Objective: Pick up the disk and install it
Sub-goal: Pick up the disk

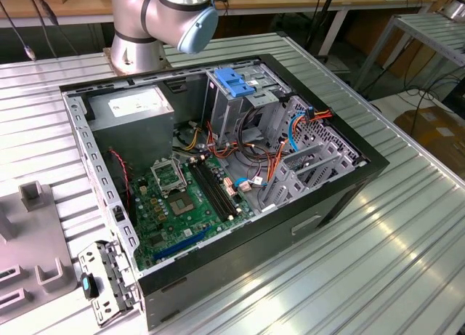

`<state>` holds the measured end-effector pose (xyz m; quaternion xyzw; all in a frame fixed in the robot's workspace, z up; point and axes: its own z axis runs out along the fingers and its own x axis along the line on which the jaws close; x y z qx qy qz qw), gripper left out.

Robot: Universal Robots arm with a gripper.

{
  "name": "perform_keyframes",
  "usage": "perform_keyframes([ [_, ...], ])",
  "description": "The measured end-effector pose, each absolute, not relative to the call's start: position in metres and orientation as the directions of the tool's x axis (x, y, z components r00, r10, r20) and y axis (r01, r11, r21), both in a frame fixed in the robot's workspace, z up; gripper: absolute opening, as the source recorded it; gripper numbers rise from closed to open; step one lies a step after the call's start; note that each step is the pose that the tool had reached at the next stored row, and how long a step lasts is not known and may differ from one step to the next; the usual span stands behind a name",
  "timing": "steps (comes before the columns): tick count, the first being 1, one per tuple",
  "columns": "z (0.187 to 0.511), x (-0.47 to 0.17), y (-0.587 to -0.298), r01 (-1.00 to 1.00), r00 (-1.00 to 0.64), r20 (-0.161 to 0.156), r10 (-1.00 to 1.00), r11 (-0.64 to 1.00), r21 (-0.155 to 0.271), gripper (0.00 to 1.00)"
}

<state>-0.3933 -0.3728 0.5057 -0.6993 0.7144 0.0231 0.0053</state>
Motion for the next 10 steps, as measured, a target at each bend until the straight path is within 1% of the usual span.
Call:
perform_keyframes([
  [2,0.5057,-0.392,-0.3728,-1.0,-0.021,-0.039,-0.999,0.021,0.012,0.37],
  [10,0.5055,-0.3861,-0.3733,-1.0,-0.021,-0.037,-0.999,0.021,0.013,0.37],
])
